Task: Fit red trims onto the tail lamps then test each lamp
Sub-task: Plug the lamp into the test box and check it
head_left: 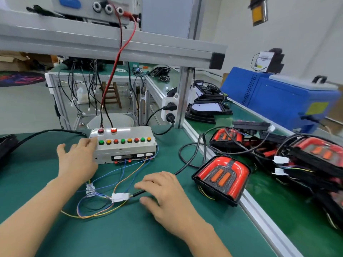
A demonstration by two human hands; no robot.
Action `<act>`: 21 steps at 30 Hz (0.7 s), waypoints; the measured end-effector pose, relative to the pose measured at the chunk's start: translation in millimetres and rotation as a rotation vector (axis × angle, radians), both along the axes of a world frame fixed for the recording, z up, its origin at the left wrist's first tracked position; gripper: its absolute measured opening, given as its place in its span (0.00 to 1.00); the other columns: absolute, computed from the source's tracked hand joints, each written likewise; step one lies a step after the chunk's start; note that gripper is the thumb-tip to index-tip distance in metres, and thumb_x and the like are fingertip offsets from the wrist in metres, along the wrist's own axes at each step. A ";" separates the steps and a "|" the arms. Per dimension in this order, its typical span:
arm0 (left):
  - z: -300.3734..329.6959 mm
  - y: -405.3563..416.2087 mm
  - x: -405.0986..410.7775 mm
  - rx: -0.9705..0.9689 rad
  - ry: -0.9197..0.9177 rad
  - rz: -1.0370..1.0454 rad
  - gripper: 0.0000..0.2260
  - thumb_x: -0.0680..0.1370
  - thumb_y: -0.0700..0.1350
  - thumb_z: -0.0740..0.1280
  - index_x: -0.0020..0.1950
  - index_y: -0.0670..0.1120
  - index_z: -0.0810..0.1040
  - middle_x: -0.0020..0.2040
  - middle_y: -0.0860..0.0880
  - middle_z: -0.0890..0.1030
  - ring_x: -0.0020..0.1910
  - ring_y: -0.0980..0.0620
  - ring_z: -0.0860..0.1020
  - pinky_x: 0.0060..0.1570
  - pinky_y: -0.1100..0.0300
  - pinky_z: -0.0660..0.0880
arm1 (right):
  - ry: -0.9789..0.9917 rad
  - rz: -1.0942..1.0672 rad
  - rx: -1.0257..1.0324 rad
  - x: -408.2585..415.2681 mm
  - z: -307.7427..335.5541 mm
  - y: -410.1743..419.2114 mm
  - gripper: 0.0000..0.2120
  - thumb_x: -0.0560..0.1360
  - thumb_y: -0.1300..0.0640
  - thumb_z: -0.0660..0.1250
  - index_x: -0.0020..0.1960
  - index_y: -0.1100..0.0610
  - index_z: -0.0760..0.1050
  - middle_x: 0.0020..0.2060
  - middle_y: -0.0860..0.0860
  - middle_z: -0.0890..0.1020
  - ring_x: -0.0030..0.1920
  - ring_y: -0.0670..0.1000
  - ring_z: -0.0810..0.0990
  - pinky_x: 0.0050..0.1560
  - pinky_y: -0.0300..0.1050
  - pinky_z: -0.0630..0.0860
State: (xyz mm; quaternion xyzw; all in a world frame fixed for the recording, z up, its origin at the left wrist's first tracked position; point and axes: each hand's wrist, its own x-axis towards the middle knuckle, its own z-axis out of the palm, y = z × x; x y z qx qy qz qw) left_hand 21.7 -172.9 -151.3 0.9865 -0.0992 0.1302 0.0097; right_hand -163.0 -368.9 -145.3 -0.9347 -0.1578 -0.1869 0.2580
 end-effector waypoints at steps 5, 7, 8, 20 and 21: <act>2.6 -0.9 -4.2 0.004 0.028 0.007 0.29 0.74 0.41 0.63 0.74 0.49 0.61 0.70 0.48 0.67 0.62 0.45 0.71 0.68 0.44 0.51 | -0.240 -0.270 0.181 -33.0 19.8 -26.0 0.14 0.75 0.56 0.67 0.61 0.50 0.78 0.57 0.44 0.77 0.61 0.41 0.71 0.65 0.34 0.63; 5.4 -1.6 -8.2 -0.015 0.047 0.010 0.29 0.74 0.40 0.62 0.74 0.49 0.60 0.71 0.48 0.66 0.64 0.44 0.70 0.68 0.44 0.51 | -0.317 -0.519 0.339 -45.8 23.5 -46.4 0.16 0.75 0.59 0.69 0.62 0.49 0.77 0.59 0.43 0.75 0.63 0.43 0.71 0.66 0.38 0.65; 7.1 -2.2 -10.2 -0.028 0.047 0.016 0.30 0.74 0.40 0.62 0.75 0.48 0.59 0.72 0.47 0.66 0.66 0.44 0.68 0.69 0.43 0.51 | -0.330 -0.655 0.415 -51.0 23.8 -58.2 0.18 0.75 0.60 0.69 0.63 0.50 0.76 0.60 0.43 0.74 0.64 0.45 0.72 0.66 0.40 0.66; -0.8 -93.4 -113.1 -0.188 0.040 -0.604 0.25 0.82 0.57 0.49 0.77 0.57 0.44 0.78 0.57 0.47 0.76 0.56 0.50 0.73 0.50 0.40 | 0.139 -1.014 1.191 -58.3 12.4 -115.0 0.39 0.76 0.50 0.69 0.78 0.57 0.50 0.75 0.52 0.64 0.72 0.53 0.67 0.69 0.49 0.63; -5.9 -100.0 -116.3 -0.148 0.063 -0.630 0.26 0.82 0.58 0.48 0.77 0.59 0.41 0.78 0.58 0.44 0.76 0.57 0.48 0.73 0.51 0.38 | 0.180 -0.992 1.285 -58.8 9.2 -117.1 0.39 0.76 0.51 0.69 0.78 0.59 0.51 0.73 0.54 0.67 0.70 0.54 0.69 0.70 0.52 0.65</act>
